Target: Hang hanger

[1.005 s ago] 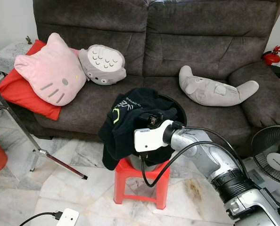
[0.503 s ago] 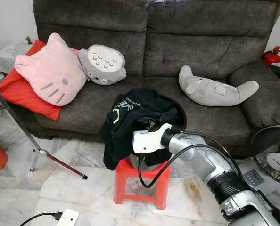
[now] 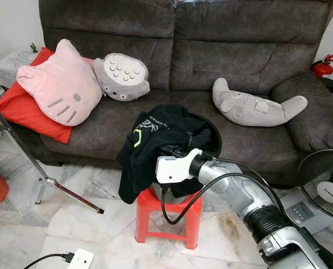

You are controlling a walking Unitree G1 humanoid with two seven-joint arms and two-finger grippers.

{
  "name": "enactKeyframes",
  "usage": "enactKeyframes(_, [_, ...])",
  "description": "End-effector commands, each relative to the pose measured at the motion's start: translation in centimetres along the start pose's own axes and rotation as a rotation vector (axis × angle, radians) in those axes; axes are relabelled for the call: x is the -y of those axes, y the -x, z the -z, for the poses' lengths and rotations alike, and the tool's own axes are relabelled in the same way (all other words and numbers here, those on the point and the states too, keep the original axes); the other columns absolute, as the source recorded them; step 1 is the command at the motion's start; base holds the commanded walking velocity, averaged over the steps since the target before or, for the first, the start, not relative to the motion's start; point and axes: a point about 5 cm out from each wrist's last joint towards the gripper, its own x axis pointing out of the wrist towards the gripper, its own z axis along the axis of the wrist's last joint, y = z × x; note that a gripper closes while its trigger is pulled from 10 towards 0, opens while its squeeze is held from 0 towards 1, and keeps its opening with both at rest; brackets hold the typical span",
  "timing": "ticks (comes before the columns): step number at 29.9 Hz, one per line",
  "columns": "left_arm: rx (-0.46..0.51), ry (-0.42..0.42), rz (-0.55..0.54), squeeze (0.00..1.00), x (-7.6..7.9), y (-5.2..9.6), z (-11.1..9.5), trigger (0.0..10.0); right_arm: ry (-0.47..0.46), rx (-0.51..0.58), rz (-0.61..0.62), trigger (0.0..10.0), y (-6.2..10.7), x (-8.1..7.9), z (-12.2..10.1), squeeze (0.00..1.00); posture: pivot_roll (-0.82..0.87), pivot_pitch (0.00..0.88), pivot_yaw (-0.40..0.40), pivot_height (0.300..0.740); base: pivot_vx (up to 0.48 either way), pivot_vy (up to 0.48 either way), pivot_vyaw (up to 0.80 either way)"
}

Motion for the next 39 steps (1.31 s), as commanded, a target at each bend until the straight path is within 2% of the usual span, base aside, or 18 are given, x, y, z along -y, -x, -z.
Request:
enactKeyframes(1, [-0.004,-0.009,0.004,0.0,-0.2,0.1,0.3,10.0,-0.023,-0.02,0.06,0.0,0.0,1.4,0.3,0.0,-0.05,0.0,-0.009,0.74,0.0,0.0,0.0])
enactKeyframes(7, [0.0,-0.013,0.005,0.0,-0.3,0.0,0.1,10.0,-0.099,-0.118,0.18,0.0,0.3,3.8,1.3,0.0,-0.05,0.0,-0.002,0.74,0.0,0.0,0.0])
enactKeyframes(8, [0.001,-0.014,0.005,0.0,-0.3,0.0,0.0,10.0,-0.121,-0.167,0.211,0.0,0.4,4.8,1.8,0.0,-0.05,0.0,-0.002,0.74,0.0,0.0,0.0])
enactKeyframes(9, [0.001,-0.014,0.005,0.0,-0.3,0.0,0.0,10.0,-0.121,-0.167,0.211,0.0,0.4,4.8,1.8,0.0,-0.05,0.0,-0.002,0.74,0.0,0.0,0.0])
enactKeyframes(12, [0.001,-0.017,0.006,0.0,-0.2,0.0,0.0,10.0,-0.226,-0.284,0.307,0.0,0.8,7.4,3.1,0.0,-0.06,0.0,0.003,0.74,0.0,0.0,0.0])
enactKeyframes(13, [0.002,-0.017,0.007,0.0,-0.2,0.0,0.0,10.0,-0.247,-0.284,0.336,0.0,0.8,8.0,3.1,0.0,-0.06,0.0,0.003,0.74,0.0,0.0,0.0])
enactKeyframes(14, [0.001,-0.018,0.008,0.0,-0.2,0.0,0.0,10.0,-0.32,-0.259,0.366,0.0,0.8,8.9,2.9,0.0,-0.06,0.0,0.003,0.74,0.0,0.0,0.0])
enactKeyframes(16, [0.002,-0.017,0.008,0.0,-0.2,0.0,0.0,10.0,-0.38,-0.238,0.374,0.0,0.7,9.4,2.7,0.0,-0.06,0.0,0.002,0.74,0.0,0.0,0.0])
enactKeyframes(17, [0.002,-0.017,0.009,0.0,-0.1,0.0,-0.1,10.0,-0.448,-0.228,0.43,0.0,0.6,10.2,2.7,0.0,-0.06,0.0,0.002,0.74,0.0,0.0,0.0])
enactKeyframes(18, [0.002,-0.017,0.009,0.0,-0.1,0.0,-0.1,10.0,-0.448,-0.228,0.43,0.0,0.6,10.2,2.7,0.0,-0.06,0.0,0.002,0.74,0.0,0.0,0.0])
enactKeyframes(22, [0.006,-0.016,0.013,0.0,0.2,-0.1,-0.3,10.0,-0.615,-0.145,0.506,0.0,0.6,11.9,2.0,0.0,-0.06,0.0,0.002,0.74,0.0,0.0,0.0])
enactKeyframes(24, [0.007,-0.016,0.014,0.0,0.2,-0.1,-0.3,10.0,-0.67,-0.139,0.506,0.0,0.6,12.5,1.8,0.0,-0.06,0.0,0.002,0.74,0.0,0.0,0.0])
enactKeyframes(29, [0.008,-0.019,0.015,0.0,0.2,-0.1,-0.4,10.0,-0.657,-0.132,0.514,0.0,0.7,14.2,1.3,0.0,-0.07,0.0,0.011,0.74,0.0,0.0,0.0])
enactKeyframes(30, [0.009,-0.02,0.013,0.0,0.1,-0.1,-0.4,10.0,-0.638,-0.139,0.532,0.0,1.0,15.3,1.4,0.0,-0.07,0.0,0.011,0.74,0.0,0.0,0.0])
enactKeyframes(34, [0.011,-0.018,0.009,0.0,0.0,-0.1,-0.5,10.0,-0.627,-0.137,0.602,0.0,1.8,17.5,1.6,0.0,-0.07,0.0,0.016,0.74,0.0,0.0,0.0])
enactKeyframes(35, [0.012,-0.02,0.01,0.0,-0.1,-0.2,-0.6,10.0,-0.63,-0.121,0.651,0.0,2.2,18.9,1.3,0.0,-0.08,0.0,0.019,0.74,0.0,0.0,0.0])
enactKeyframes(37, [0.013,-0.021,0.011,0.0,-0.1,-0.2,-0.6,10.0,-0.619,-0.114,0.68,0.0,2.4,19.6,1.0,0.0,-0.08,0.0,0.019,0.74,0.0,0.0,0.0])
enactKeyframes(39, [0.014,-0.021,0.011,0.0,-0.1,-0.2,-0.7,10.0,-0.597,-0.072,0.747,0.0,2.6,21.1,0.1,0.0,-0.08,0.0,0.022,0.74,0.0,0.0,0.0])
